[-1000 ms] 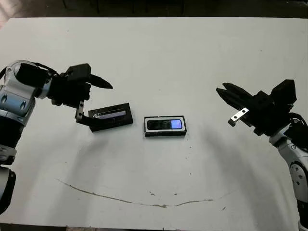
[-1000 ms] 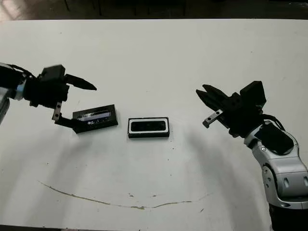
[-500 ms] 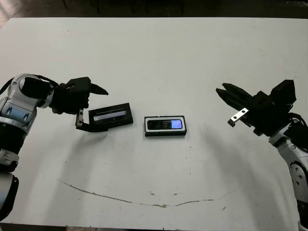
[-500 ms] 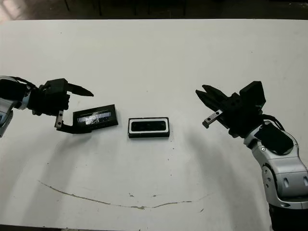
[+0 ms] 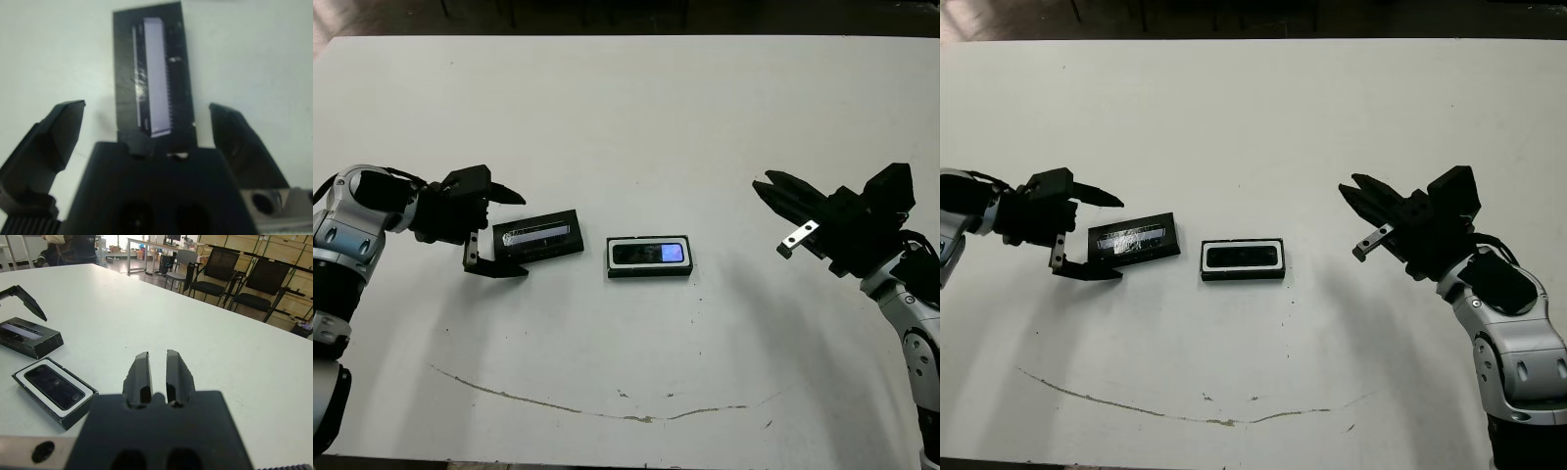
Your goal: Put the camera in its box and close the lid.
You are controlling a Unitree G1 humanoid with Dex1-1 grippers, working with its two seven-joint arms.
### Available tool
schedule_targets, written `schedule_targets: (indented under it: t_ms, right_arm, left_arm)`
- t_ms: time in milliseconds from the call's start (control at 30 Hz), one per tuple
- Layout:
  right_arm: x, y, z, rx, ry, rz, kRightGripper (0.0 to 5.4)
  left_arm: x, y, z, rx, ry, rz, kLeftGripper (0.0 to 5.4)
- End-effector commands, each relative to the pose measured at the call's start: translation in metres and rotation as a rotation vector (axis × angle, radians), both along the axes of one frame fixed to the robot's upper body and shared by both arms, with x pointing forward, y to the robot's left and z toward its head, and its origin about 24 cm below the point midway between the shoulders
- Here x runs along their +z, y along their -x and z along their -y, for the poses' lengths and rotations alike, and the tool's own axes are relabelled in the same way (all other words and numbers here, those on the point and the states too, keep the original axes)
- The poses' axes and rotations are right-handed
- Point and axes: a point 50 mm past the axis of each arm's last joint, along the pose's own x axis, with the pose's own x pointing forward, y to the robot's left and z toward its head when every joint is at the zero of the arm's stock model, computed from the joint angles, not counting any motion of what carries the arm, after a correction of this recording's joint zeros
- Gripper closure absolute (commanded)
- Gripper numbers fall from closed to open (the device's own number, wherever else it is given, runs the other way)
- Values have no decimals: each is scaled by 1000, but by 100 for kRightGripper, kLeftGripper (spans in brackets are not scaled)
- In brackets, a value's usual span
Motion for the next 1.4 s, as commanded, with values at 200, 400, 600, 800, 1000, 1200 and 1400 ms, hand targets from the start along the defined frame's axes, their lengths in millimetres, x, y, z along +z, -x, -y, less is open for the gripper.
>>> schedule_targets:
  t_ms: [200,400,600,800,1000,1200,1400]
  right_arm:
    - [-6,0,6,4,11,-31,540]
    - [-7,-1,6,1,12,-45,540]
    - [-9,-2,7,-10,21,-57,540]
    - [-10,-3,7,-13,28,-56,540]
    - [-11,-3,8,-9,25,-63,540]
    - [-10,-3,9,-9,29,-64,540]
    - [-12,-2,9,-7,20,-66,540]
  left_arm:
    - [-19,8,-15,121,-42,-124,12]
    - [-22,9,-19,209,11,-225,135]
    - [-22,10,-21,245,31,-260,276]
    - [-19,11,-23,275,92,-266,390]
    - [8,9,-23,259,254,-166,414]
    - [37,15,-12,301,448,-76,414]
    - [46,27,20,273,474,7,414]
